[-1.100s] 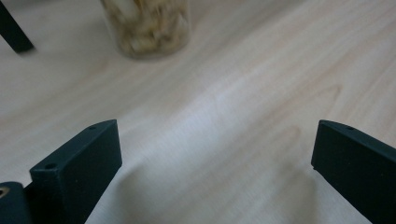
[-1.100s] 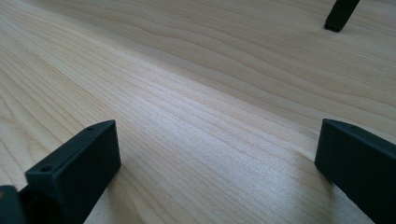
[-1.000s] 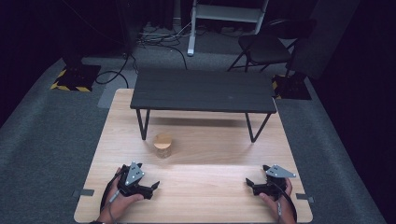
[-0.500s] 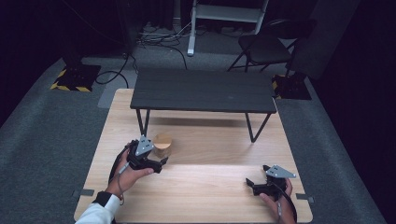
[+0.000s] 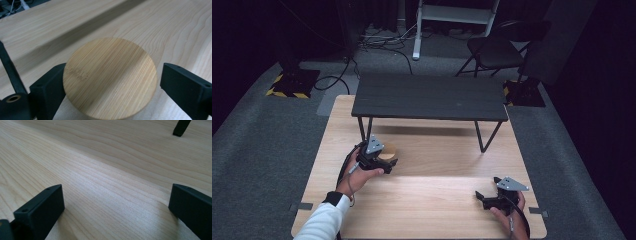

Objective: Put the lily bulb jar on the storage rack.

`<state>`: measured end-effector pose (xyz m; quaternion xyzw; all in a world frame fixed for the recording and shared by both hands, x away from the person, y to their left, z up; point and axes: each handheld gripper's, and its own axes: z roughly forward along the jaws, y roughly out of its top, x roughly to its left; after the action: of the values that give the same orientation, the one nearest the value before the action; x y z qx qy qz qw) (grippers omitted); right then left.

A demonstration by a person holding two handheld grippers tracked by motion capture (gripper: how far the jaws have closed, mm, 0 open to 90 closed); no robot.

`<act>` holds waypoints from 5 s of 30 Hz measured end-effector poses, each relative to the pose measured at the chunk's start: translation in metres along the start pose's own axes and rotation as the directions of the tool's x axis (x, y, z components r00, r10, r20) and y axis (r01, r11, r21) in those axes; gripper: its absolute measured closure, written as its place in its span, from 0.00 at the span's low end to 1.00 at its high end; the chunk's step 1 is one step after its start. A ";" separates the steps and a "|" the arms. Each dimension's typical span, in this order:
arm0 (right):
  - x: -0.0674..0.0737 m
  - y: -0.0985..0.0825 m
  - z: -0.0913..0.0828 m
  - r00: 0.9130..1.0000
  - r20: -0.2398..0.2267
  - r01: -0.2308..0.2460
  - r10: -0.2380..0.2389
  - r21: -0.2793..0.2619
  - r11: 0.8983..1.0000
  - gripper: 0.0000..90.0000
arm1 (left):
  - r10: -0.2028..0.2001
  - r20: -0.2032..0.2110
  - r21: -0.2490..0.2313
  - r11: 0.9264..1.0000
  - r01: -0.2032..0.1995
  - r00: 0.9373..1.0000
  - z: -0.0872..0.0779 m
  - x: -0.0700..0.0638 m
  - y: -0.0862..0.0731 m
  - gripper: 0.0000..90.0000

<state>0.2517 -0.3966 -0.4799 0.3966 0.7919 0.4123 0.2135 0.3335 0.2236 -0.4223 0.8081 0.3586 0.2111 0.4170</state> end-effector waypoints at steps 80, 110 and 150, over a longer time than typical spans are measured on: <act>0.001 0.000 0.000 1.000 0.003 -0.003 0.003 0.001 1.000 0.00 | 0.101 0.183 -0.145 0.987 -0.075 0.978 0.008 0.046 0.249 0.26; 0.001 0.000 0.000 1.000 0.003 -0.003 0.003 0.001 1.000 0.00 | 0.073 0.216 -0.212 0.977 -0.026 0.974 -0.015 0.055 0.224 0.01; 0.001 0.000 -0.001 1.000 0.005 -0.005 0.005 0.001 1.000 0.00 | 0.079 0.088 -0.229 0.972 -0.057 0.993 -0.056 -0.010 0.003 0.01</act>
<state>0.2502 -0.3958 -0.4797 0.3999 0.7906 0.4112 0.2144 0.2928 0.2440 -0.3888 0.7765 0.2837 0.2255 0.5156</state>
